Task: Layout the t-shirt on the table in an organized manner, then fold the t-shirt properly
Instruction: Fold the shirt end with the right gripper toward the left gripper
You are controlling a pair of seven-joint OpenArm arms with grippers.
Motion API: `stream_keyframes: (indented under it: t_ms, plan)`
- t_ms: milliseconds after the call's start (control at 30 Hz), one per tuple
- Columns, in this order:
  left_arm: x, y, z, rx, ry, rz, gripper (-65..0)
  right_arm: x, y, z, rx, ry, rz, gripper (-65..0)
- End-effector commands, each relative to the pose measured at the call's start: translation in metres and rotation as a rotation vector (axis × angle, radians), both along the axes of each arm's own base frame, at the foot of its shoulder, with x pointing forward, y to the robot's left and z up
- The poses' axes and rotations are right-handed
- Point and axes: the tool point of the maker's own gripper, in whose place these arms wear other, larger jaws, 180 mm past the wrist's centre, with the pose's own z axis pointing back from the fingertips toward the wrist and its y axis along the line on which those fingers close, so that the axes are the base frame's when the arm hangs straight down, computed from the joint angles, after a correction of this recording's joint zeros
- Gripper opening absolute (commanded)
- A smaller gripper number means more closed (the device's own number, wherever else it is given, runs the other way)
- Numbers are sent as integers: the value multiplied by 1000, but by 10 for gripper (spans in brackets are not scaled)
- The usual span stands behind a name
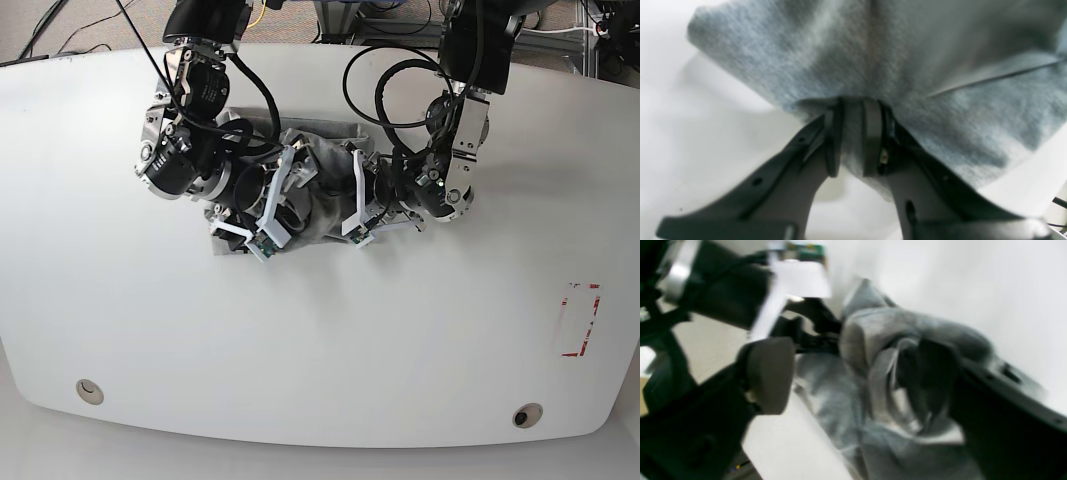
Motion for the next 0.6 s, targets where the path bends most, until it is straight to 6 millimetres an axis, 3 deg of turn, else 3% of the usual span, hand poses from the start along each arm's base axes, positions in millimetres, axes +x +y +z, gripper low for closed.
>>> stream_keyframes:
  t_ms: [0,200,567]
  plan:
    - [1,1,1,17,-1,-11,-554,6,12,17,46,-56,17,-11]
    - [2,2,2,15,-2,-6,-554,7,8,17,39,-59,11,-14]
    - [8,1,10,6,-25,-7,-554,17,-66,7,-84,-56,-116,-14]
